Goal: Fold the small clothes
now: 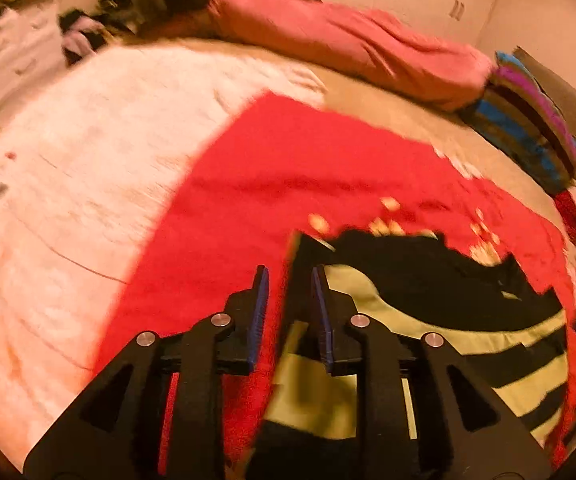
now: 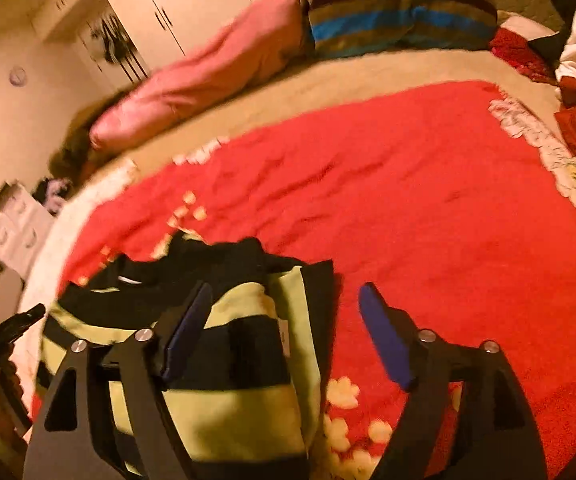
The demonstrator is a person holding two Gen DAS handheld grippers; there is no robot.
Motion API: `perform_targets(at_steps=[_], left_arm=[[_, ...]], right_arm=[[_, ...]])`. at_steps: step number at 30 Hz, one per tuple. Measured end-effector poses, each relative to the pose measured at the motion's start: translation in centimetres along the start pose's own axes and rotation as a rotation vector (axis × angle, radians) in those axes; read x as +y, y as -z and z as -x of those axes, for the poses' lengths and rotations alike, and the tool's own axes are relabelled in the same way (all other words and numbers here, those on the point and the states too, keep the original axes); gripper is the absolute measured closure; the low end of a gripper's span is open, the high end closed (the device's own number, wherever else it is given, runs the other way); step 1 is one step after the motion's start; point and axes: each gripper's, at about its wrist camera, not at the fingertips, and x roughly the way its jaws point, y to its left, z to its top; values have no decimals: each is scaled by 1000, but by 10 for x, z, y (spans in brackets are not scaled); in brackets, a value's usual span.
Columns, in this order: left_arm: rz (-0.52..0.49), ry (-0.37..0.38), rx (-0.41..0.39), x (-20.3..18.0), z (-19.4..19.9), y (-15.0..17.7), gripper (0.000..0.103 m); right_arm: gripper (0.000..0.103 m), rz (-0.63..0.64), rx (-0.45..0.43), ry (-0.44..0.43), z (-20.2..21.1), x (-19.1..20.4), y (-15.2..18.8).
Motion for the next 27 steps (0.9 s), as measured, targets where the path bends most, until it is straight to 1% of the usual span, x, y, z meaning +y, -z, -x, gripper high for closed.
perform_targets(at_steps=[2,4,5,7,9,10,11,13,14,15,16,19,20,21,22,24,25,26,27], left_arm=[[24,-3,-21,8,13,-3,87],[27,5,-55,8,34,1,87],[19,14,-65,5,42,4,87],[-33,51,-71,-10,57,18,84],[-112,73,-56,-30,64,36,75],[-141,74,-42,-38,62,43,74],[-175,67,-15,-48,59,52,72],[-200,41,16,-56,49,63,64],[-193,35,35,-56,45,67,54],[-179,33,69,-56,37,72,49],[-169,18,97,-54,29,77,48],[-165,-41,140,-47,13,88,39],[-156,-44,154,-43,9,91,33],[-129,-28,168,-37,5,93,31],[-89,-1,186,-30,2,93,30],[-50,28,204,-22,-1,92,27],[-53,27,206,-22,-2,92,26],[-69,7,205,-23,-3,91,19],[-75,-7,206,-22,-4,93,15]], right_arm=[[27,34,-9,-16,15,5,6],[27,106,-10,-31,31,17,17],[27,147,-9,-32,37,25,24],[27,236,1,-37,44,44,40],[27,324,23,-42,45,63,57],[27,357,34,-41,43,71,62],[27,399,49,-37,41,81,70],[27,446,74,-47,36,96,80],[27,449,86,-48,33,98,82],[27,446,105,-39,28,99,83],[27,433,136,-17,21,97,85],[27,374,205,35,3,82,88],[27,337,234,50,-4,72,89],[27,309,250,53,-8,64,90],[27,270,258,44,-12,53,92],[27,240,247,27,-16,42,94],[28,248,242,32,-18,41,95],[28,259,240,38,-19,41,96],[28,265,241,45,-19,43,97]])
